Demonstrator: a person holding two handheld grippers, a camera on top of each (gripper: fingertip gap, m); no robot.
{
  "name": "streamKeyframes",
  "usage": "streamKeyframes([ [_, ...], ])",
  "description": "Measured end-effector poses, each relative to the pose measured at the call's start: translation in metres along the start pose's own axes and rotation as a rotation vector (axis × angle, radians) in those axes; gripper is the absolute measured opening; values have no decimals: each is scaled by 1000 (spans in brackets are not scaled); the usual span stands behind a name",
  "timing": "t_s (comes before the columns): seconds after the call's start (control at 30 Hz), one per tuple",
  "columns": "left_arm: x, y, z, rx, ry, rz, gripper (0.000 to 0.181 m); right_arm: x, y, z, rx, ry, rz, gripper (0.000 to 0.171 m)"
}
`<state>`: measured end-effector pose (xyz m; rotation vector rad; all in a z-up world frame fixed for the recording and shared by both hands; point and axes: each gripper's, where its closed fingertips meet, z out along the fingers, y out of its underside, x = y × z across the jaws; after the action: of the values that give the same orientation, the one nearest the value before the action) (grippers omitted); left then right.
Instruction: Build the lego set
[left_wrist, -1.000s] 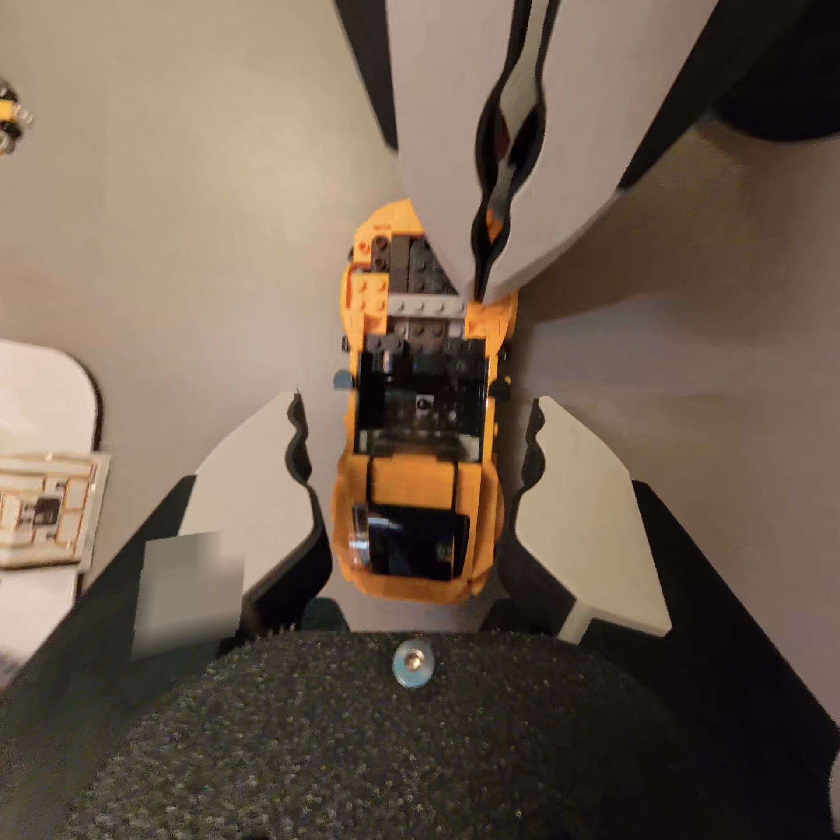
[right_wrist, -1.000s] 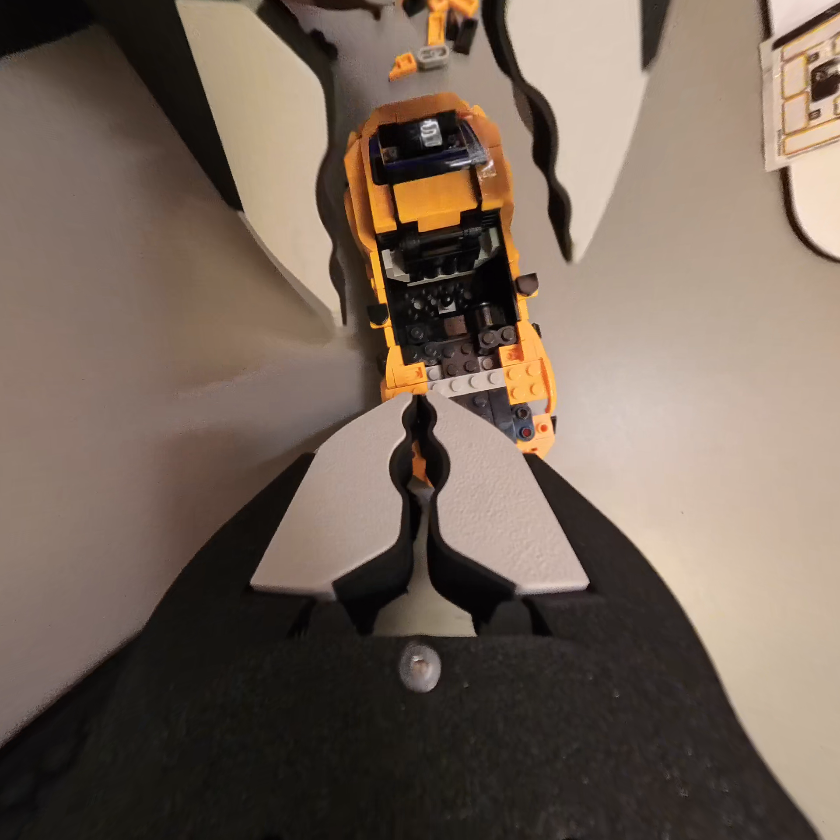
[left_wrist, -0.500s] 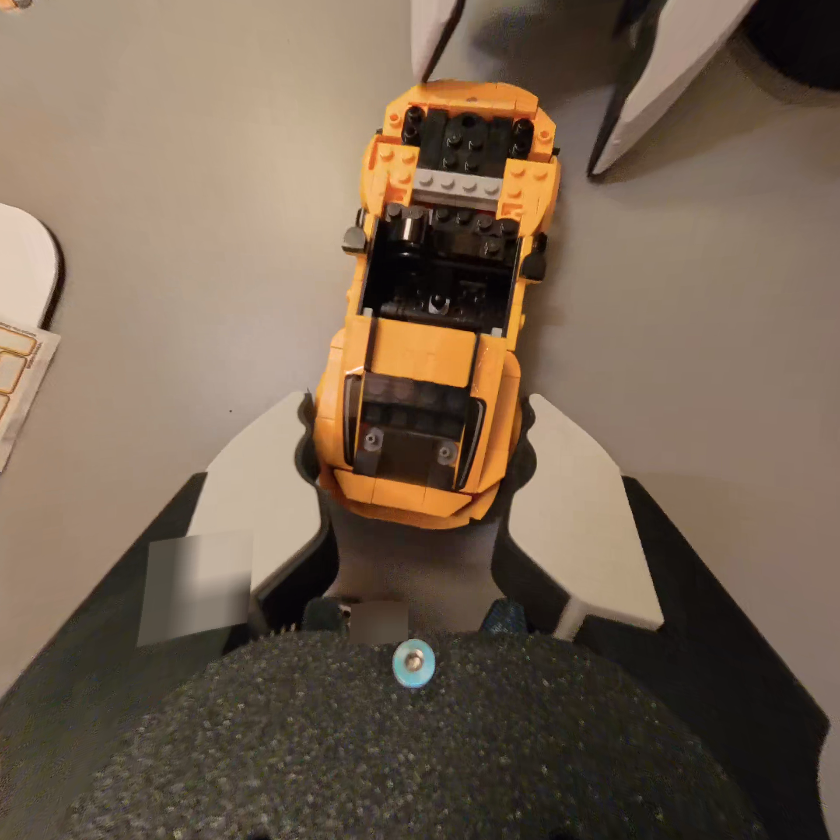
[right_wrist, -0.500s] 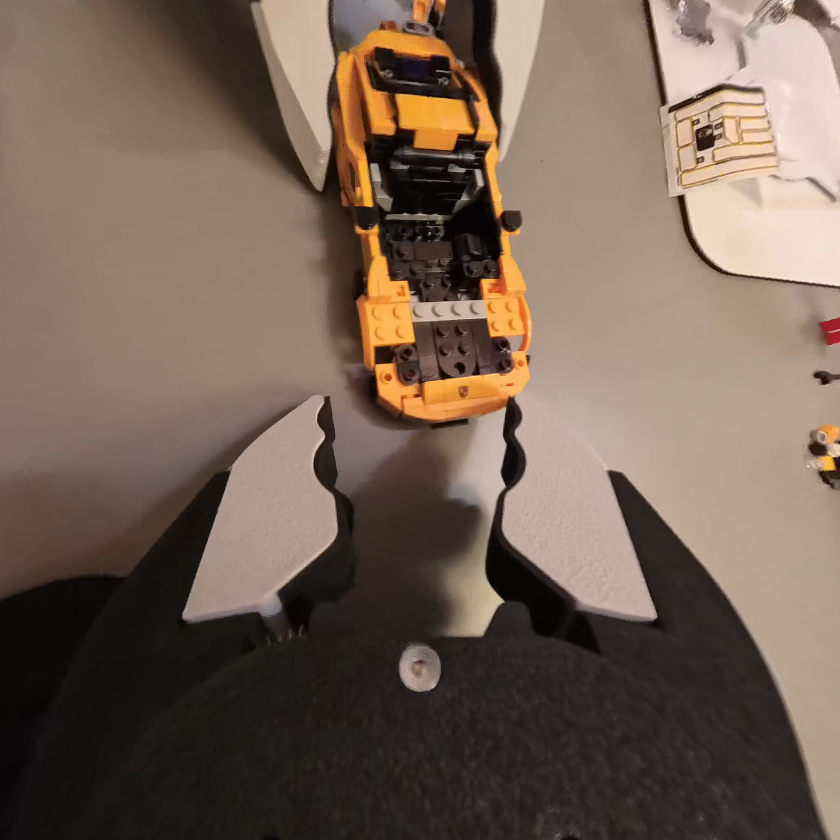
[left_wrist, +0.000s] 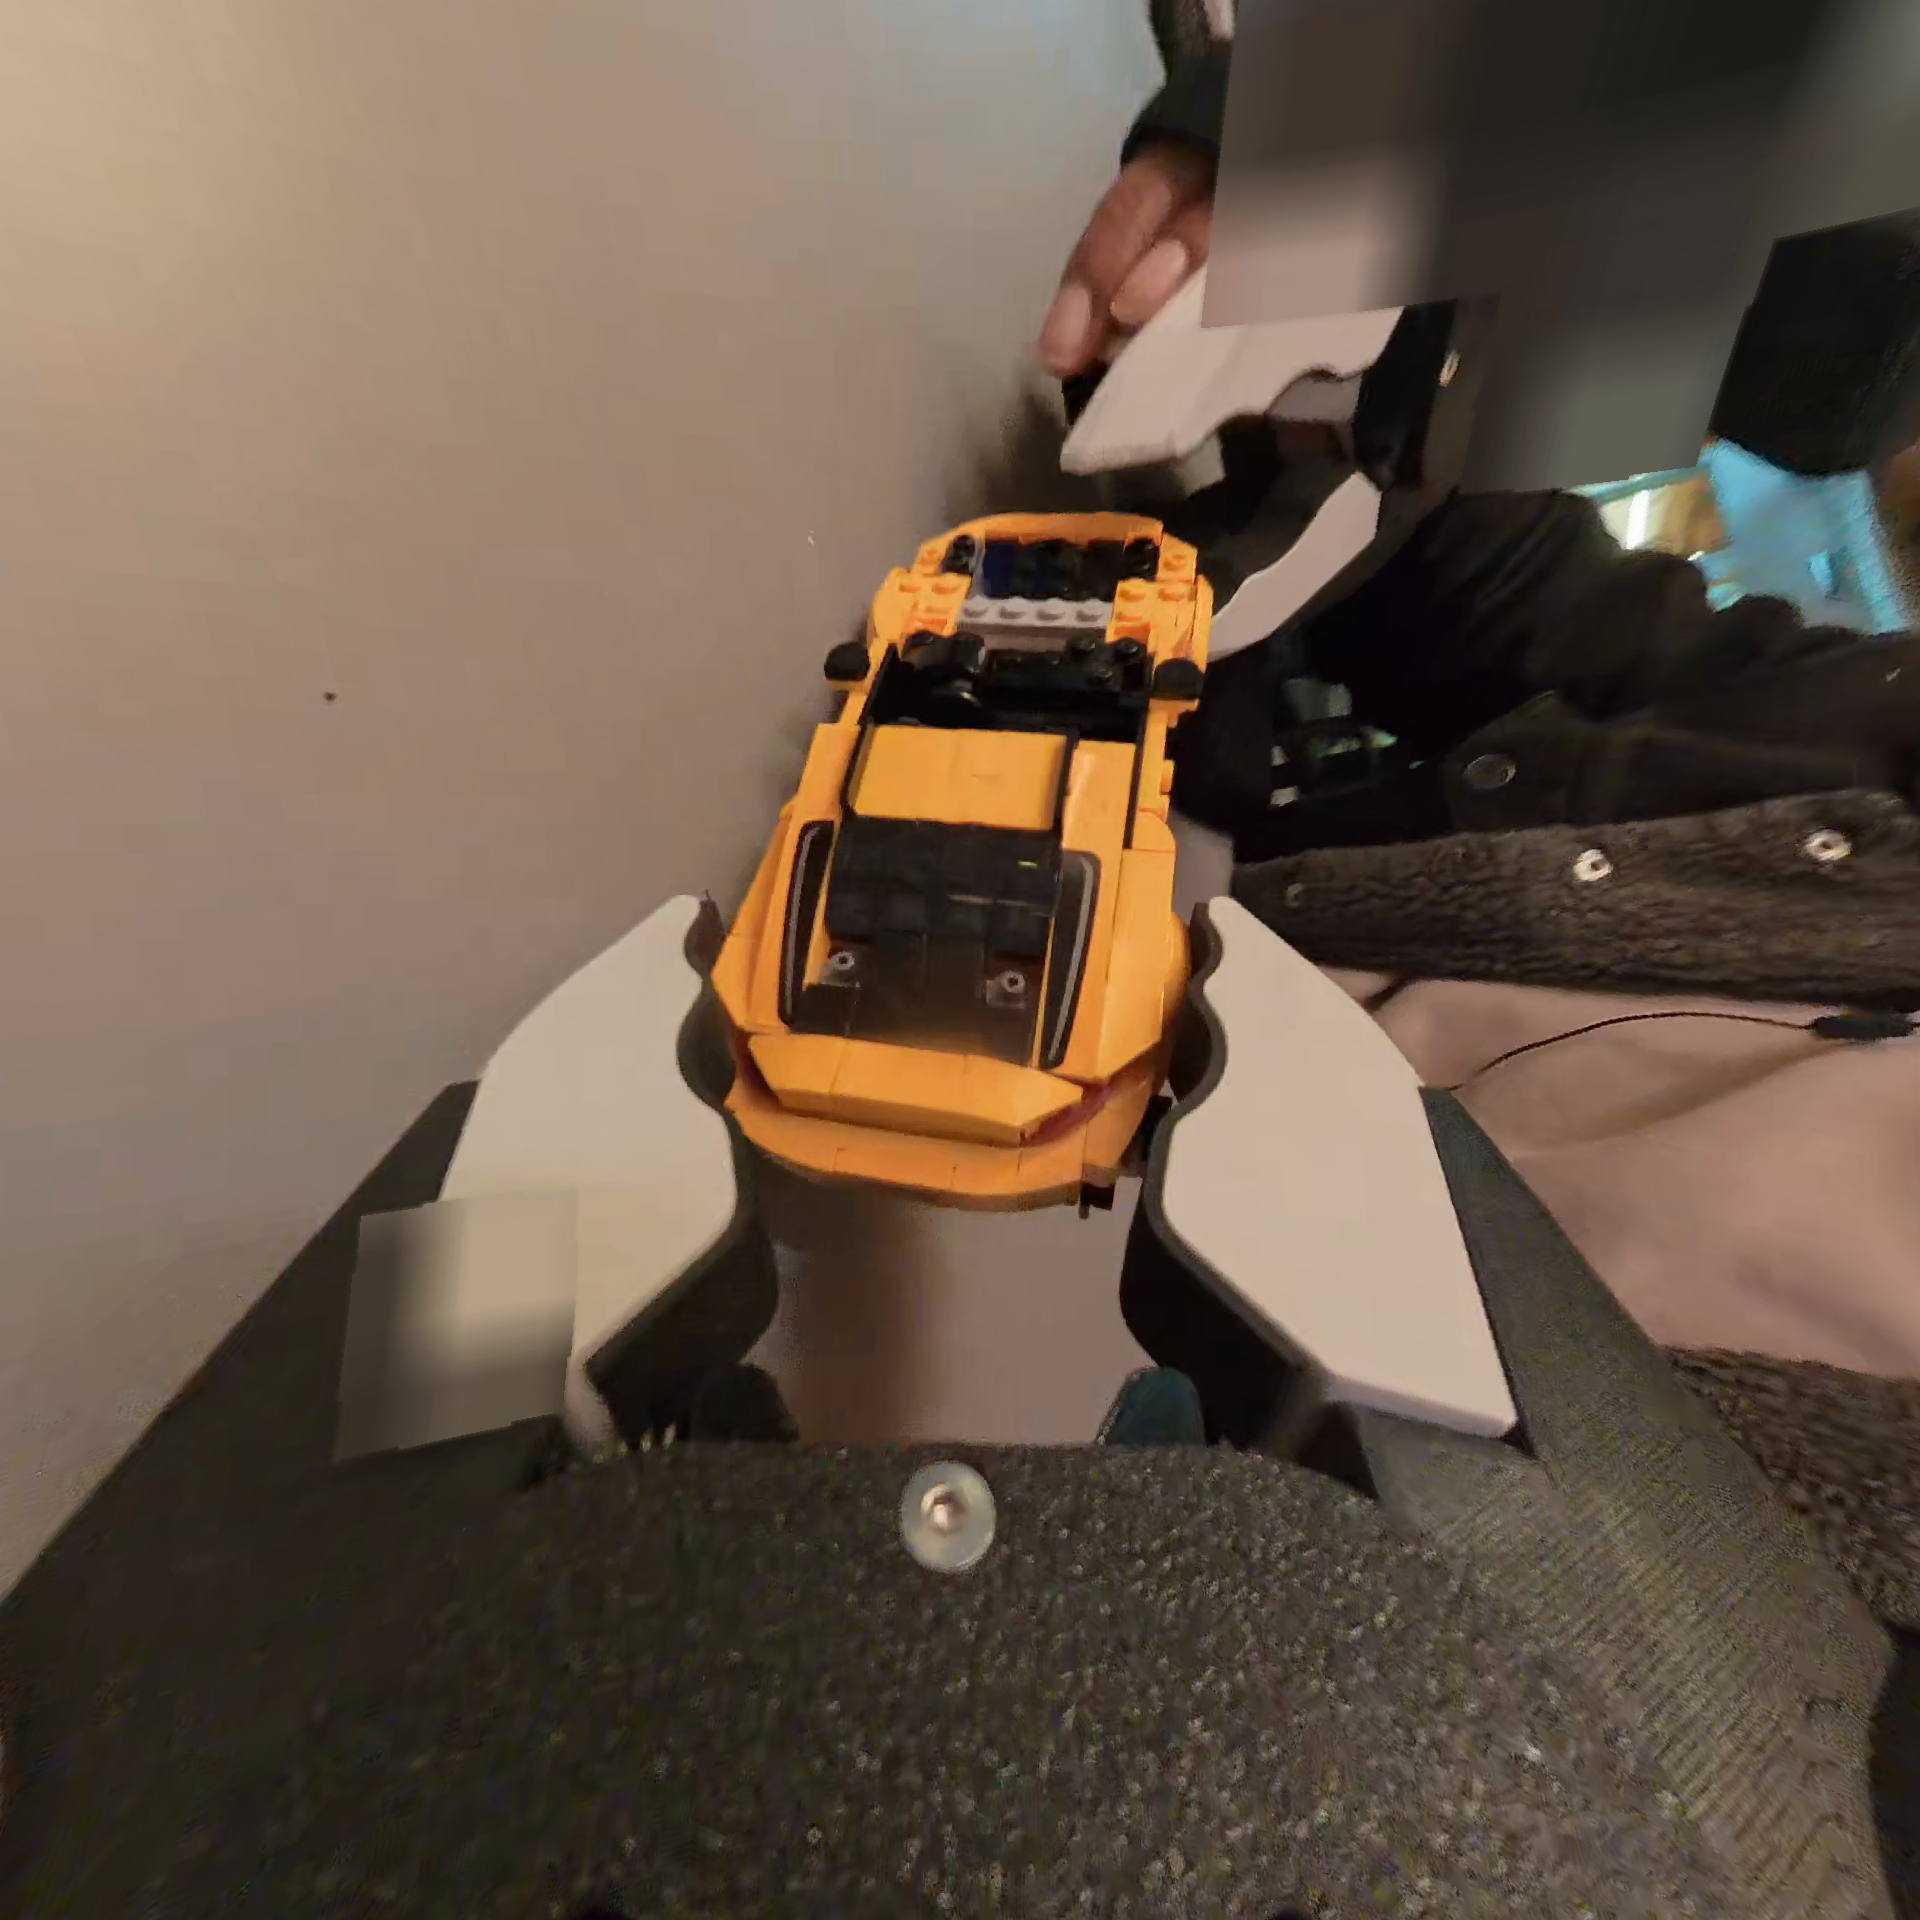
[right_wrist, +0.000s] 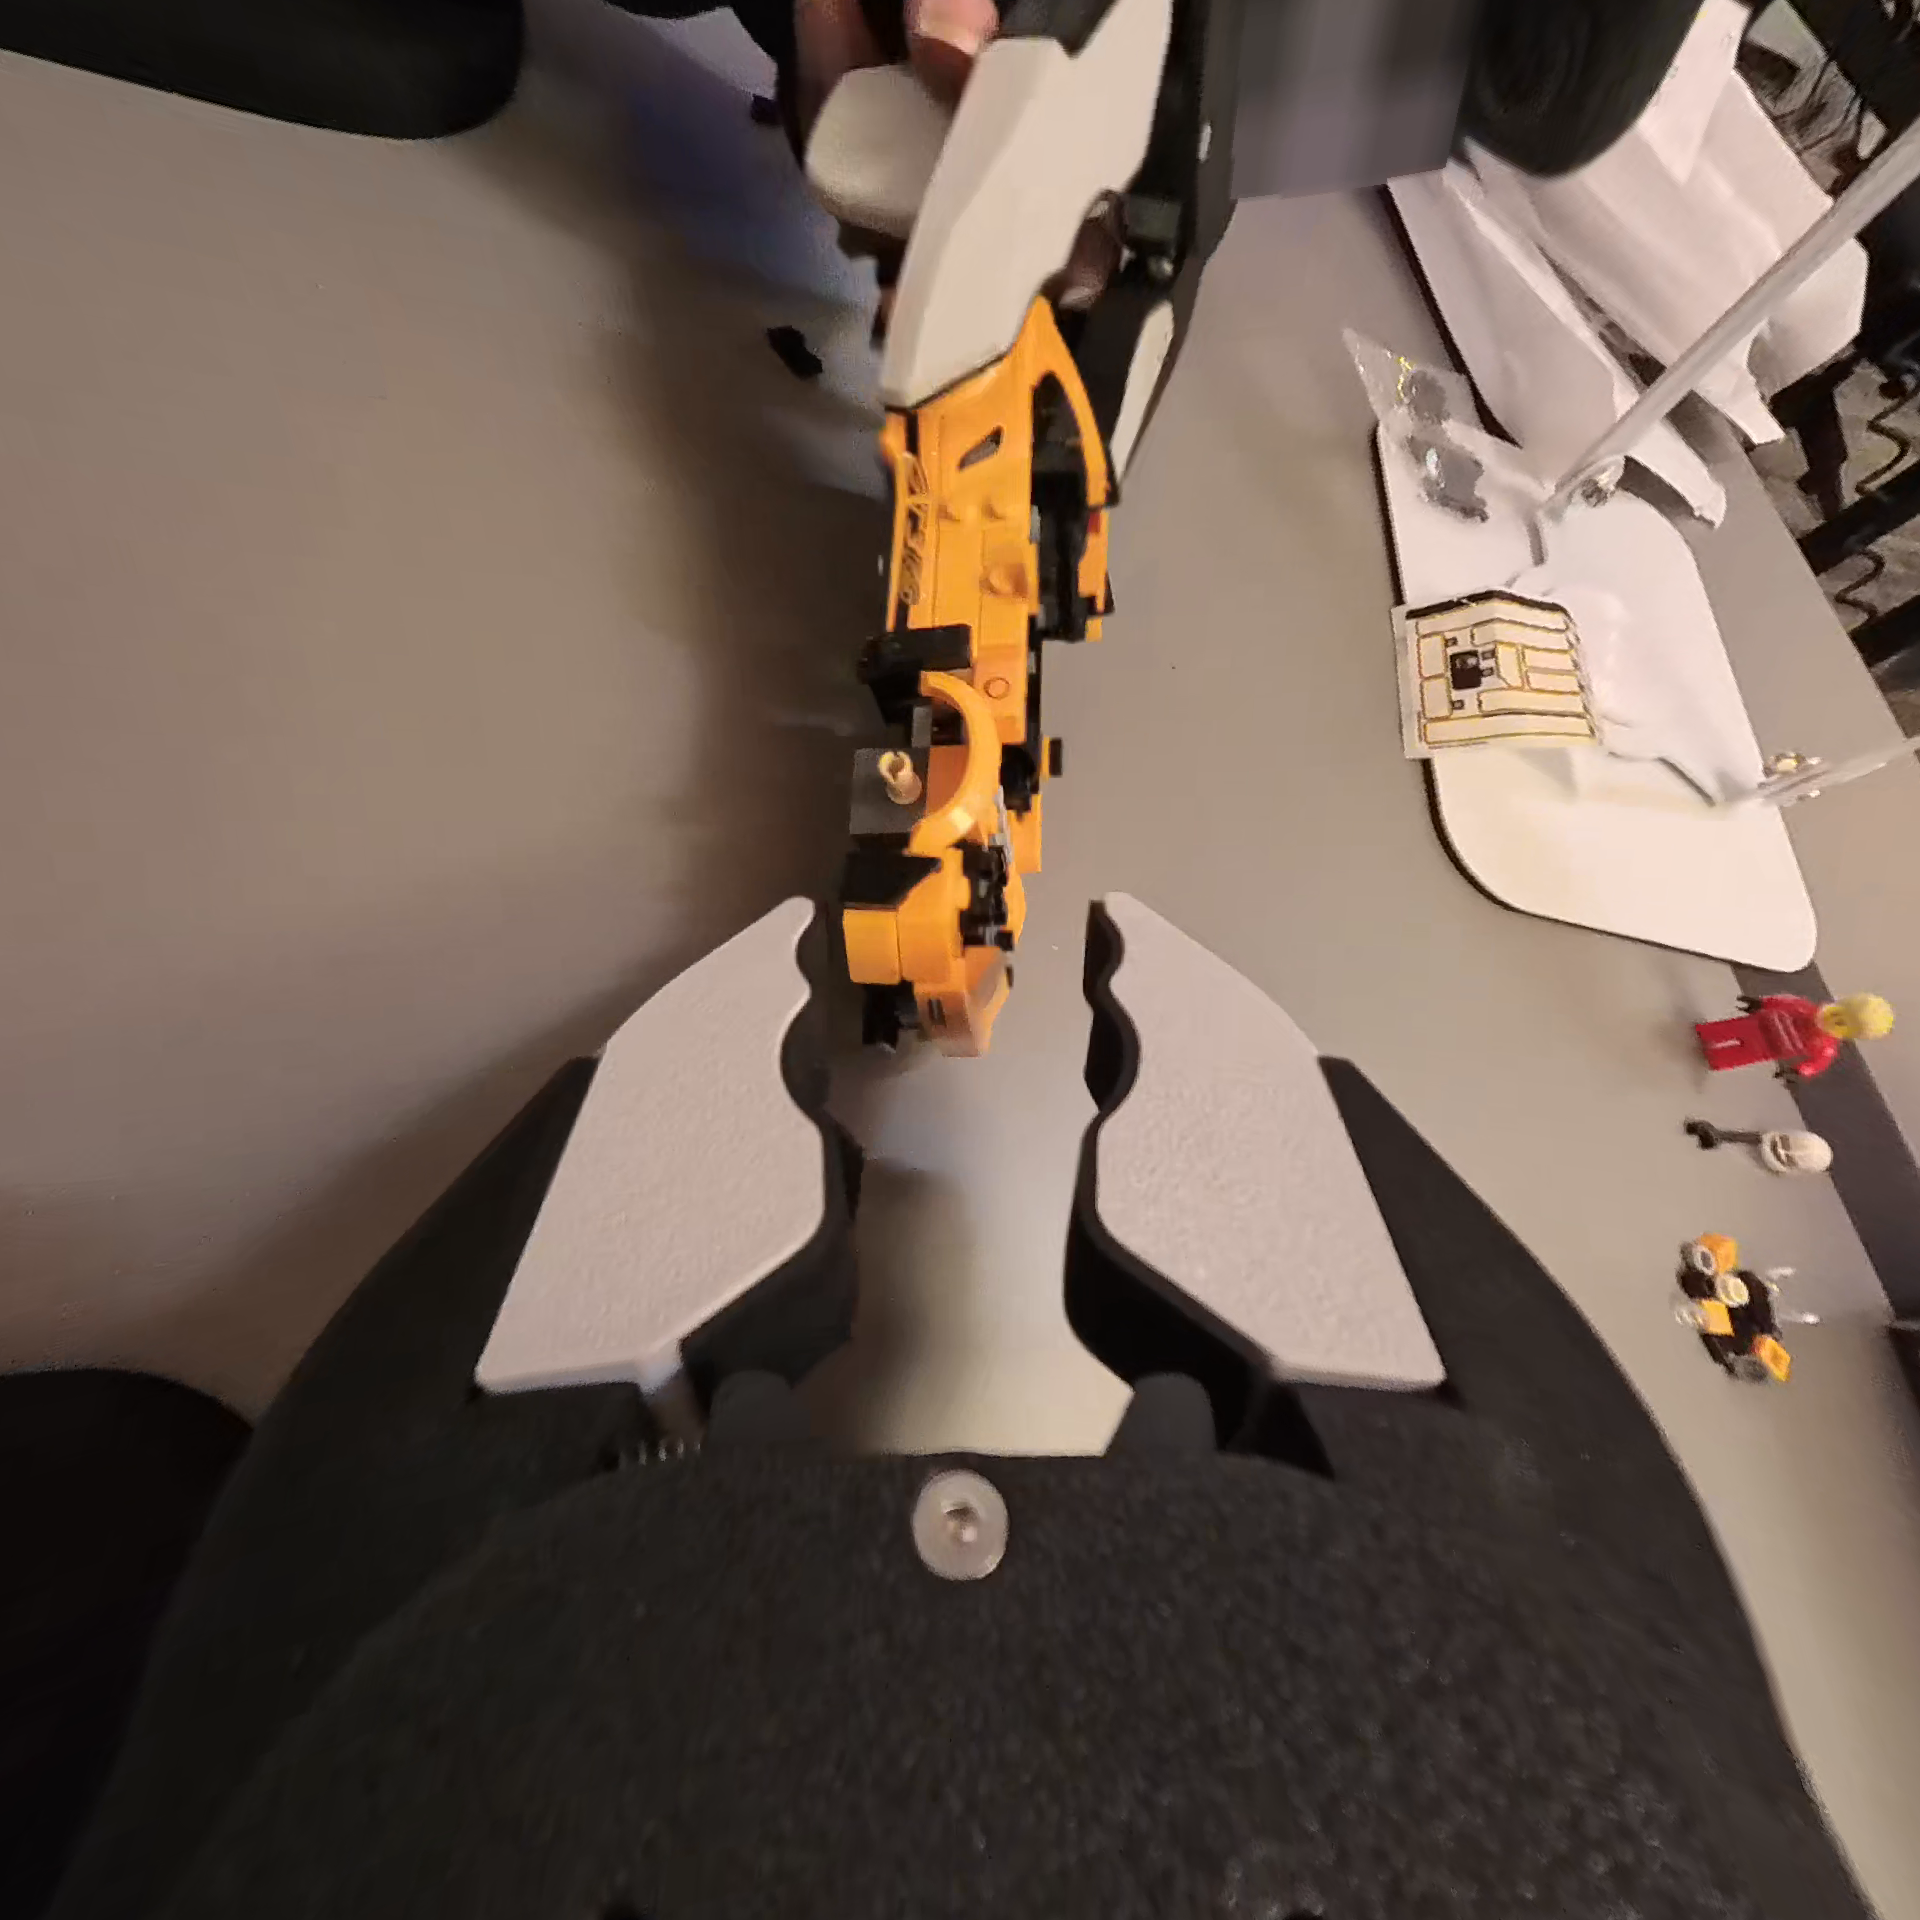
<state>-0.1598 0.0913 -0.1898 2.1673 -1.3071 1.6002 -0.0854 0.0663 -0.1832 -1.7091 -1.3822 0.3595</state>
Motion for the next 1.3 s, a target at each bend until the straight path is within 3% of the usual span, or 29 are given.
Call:
streamKeyframes([
  [0.23, 0, 0, 0, 13, -7, 13, 83, -5, -4, 3, -3, -19, -9, 42],
  [0.37, -2, 6, 3, -3, -93, 143, 84, -12, -11, 1, -27, 21, -54, 43],
  [0.47, -2, 15, 7, -17, -162, 224, 84, -15, -12, 3, -88, 113, -156, 40],
  [0.63, 1, 20, 9, -4, -175, 222, 84, -18, -8, 10, -153, 249, -369, 28],
  [0.73, 1, 21, 9, -3, -185, 216, 83, -16, -7, 9, -188, 302, -471, 29],
  [1.0, 2, 22, 10, -4, -187, 220, 83, -18, -4, 6, -211, 281, -426, 29],
  [1.17, 2, 23, 11, -6, -198, 227, 83, -24, -16, 4, -199, 270, -464, 42],
  [1.3, 2, 23, 11, -3, -195, 221, 83, -25, -14, 10, -214, 270, -494, 37],
])
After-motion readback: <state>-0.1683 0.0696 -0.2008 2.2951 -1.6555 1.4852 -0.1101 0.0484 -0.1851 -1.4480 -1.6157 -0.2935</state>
